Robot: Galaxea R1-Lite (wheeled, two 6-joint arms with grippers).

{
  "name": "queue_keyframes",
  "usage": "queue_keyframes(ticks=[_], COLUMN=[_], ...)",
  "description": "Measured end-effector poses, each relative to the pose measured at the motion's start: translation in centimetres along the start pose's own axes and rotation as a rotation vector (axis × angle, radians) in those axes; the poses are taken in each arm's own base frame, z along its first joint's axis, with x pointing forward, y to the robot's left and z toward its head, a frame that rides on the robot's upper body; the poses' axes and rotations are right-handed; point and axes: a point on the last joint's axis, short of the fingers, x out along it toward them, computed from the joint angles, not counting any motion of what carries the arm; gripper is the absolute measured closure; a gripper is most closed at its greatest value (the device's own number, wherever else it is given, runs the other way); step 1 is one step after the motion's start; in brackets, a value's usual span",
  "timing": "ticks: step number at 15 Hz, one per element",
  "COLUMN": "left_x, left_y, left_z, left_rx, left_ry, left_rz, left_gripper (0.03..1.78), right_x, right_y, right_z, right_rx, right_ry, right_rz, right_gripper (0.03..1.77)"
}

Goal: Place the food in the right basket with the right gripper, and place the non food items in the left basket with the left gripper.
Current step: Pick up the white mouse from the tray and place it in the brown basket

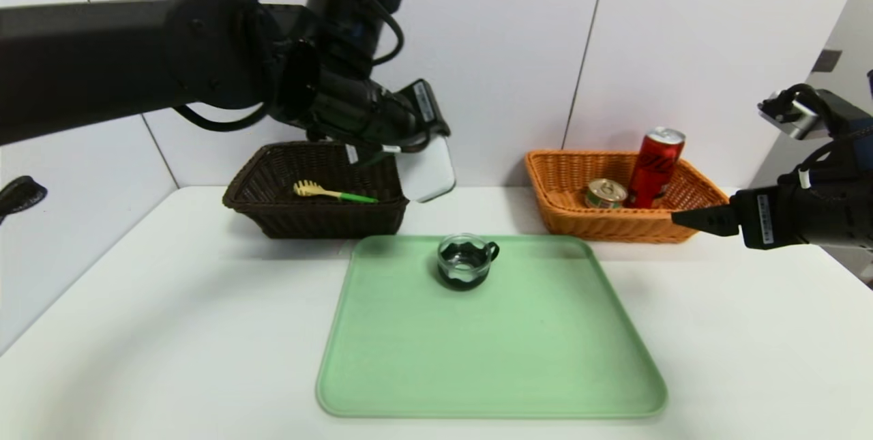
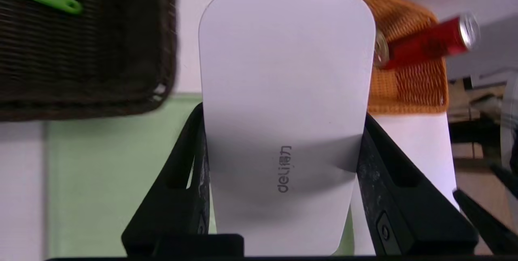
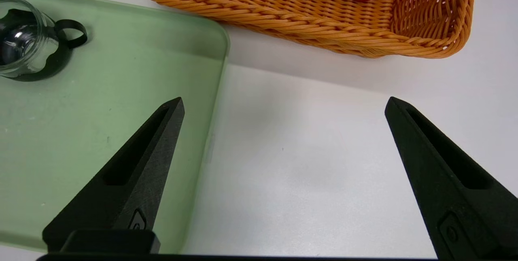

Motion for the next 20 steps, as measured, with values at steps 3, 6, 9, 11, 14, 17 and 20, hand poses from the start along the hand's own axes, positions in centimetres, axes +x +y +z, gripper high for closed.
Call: queue_keyframes(ticks=[3,6,9,11,14,17,20], left_x=[0.2,2.0,3.7,4.5,5.6,6.6,7.4], left_y=[4.1,8.6,11.1,12.7,14.2,15.0,15.5], left_z=[3.3,5.3,5.9,6.3,6.5,6.4,6.3], left_rx=[-0.071,-0.131,-0.179,-0.196,-0.207,-0.21,-0.21], left_ry=[-0.08,-0.149,-0.164,-0.17,-0.173,-0.168,-0.169], left_rz=[0.107,0.262,0.323,0.354,0.379,0.393,0.395], left_gripper=[0.81,0.81,0.81,0.81,0.81,0.81,0.81], right_x=[0.0,-0.1,-0.1,-0.1,-0.1,-0.1,-0.1], right_y=[0.0,0.0,0.0,0.0,0.0,0.0,0.0], right_z=[0.0,0.0,-0.2,-0.3,-0.3,-0.3,-0.3], right_rx=[-0.001,0.0,0.001,0.0,0.0,0.0,-0.001], right_ry=[0.0,0.0,0.003,0.005,0.006,0.005,0.006], right_rz=[0.0,-0.001,0.0,0.0,0.0,-0.001,-0.002], right_gripper=[0.09,0.09,0.09,0.09,0.09,0.09,0.09])
